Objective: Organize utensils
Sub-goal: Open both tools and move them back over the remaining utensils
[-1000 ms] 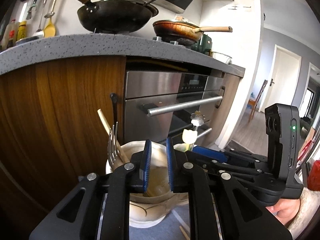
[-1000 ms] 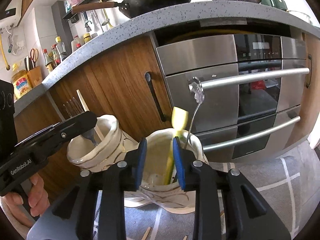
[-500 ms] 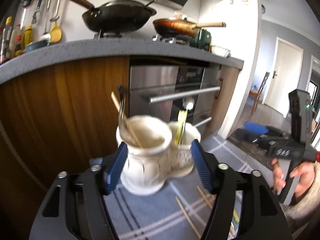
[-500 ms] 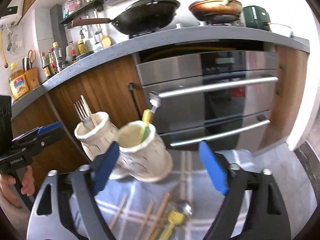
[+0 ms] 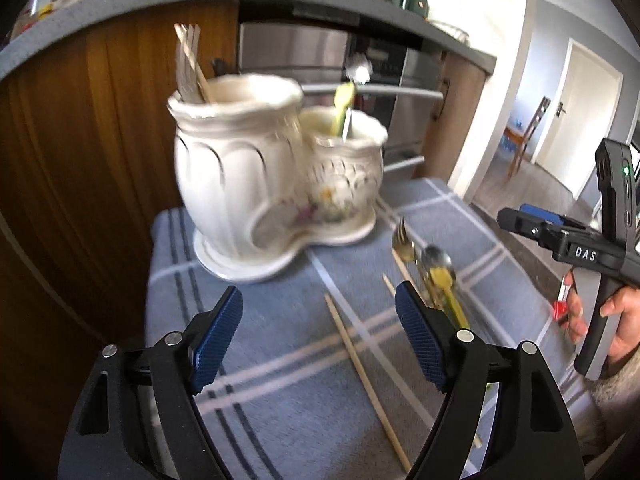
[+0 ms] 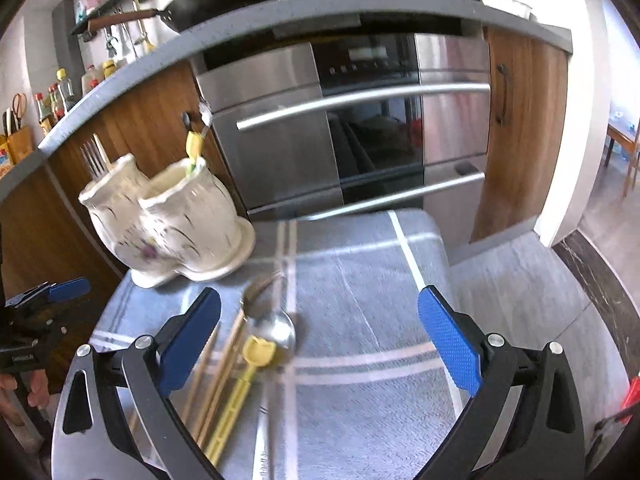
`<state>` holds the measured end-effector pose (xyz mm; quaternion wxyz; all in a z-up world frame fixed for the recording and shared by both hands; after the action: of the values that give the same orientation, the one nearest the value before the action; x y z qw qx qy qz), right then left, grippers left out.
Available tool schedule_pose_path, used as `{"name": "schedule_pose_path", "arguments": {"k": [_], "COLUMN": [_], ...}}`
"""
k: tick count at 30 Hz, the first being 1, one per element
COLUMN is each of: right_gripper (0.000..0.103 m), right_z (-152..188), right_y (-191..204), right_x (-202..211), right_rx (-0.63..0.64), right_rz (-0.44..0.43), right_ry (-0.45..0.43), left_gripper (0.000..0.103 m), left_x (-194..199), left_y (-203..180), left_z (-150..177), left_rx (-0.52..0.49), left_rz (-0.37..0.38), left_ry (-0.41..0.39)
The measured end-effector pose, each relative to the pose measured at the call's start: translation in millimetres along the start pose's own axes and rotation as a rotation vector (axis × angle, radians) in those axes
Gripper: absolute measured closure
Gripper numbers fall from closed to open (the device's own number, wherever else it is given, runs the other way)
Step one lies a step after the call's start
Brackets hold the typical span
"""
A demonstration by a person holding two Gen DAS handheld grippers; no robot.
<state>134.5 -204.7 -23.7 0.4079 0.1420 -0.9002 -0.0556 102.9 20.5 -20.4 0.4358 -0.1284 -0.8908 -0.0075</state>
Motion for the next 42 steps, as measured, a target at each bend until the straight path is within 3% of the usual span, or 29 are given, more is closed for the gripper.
{"name": "schedule_pose_path", "arguments": {"k": [5, 11, 13, 17, 18, 21, 36, 42], "right_gripper": [0.012, 0.039, 0.049, 0.060, 0.064, 0.071, 0.077, 0.079], "right_z": [8, 13, 14, 20, 22, 30, 65, 67], "right_y": [-4, 3, 6, 16, 20, 33, 70, 70], "right_x": [-14, -27, -30, -33, -33, -30, -33, -37], "right_rx": [-0.004, 0.040, 0.048, 0.049, 0.056, 0.096, 0.150, 0.148], "right_rz": [-0.019, -0.033, -0.049, -0.103, -0.113, -0.109, -0.067, -0.047], "right_ry": [0.047, 0.094, 0.106, 0.151, 0.164, 0.192, 0.337, 0.354], "left_gripper": [0.024, 0.025, 0.034, 0.045, 0.053, 0.062, 0.066, 0.068], "left_x": [-21, -39, -41, -44, -45, -48, -55, -55], "left_y": [-6, -14, -17, -21, -22, -24, -26, -23], "left_z": [10, 19, 20, 21, 23, 25, 27, 28], "left_rx": [-0.015, -0.033, -0.043, -0.059, -0.065, -0.077, -0.069, -0.080], "left_rz": [0.000, 0.041, 0.050, 0.055, 0.057, 0.063, 0.087, 0.089], "left_ry": [0.053, 0.107, 0.118, 0.136, 0.148, 0.169, 0.204, 0.207]}}
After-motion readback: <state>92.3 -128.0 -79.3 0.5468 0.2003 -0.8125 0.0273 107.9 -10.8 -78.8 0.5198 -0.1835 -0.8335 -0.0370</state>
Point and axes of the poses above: each gripper's, at about its wrist camera, not at the fingertips, and x roughly against the way its jaws point, y to its left, z to its underside, the point moved 5 cm from there along -x, roughly the way its jaws point, and after that the axes turned 8 degrees about y, right-handed, at the moved point
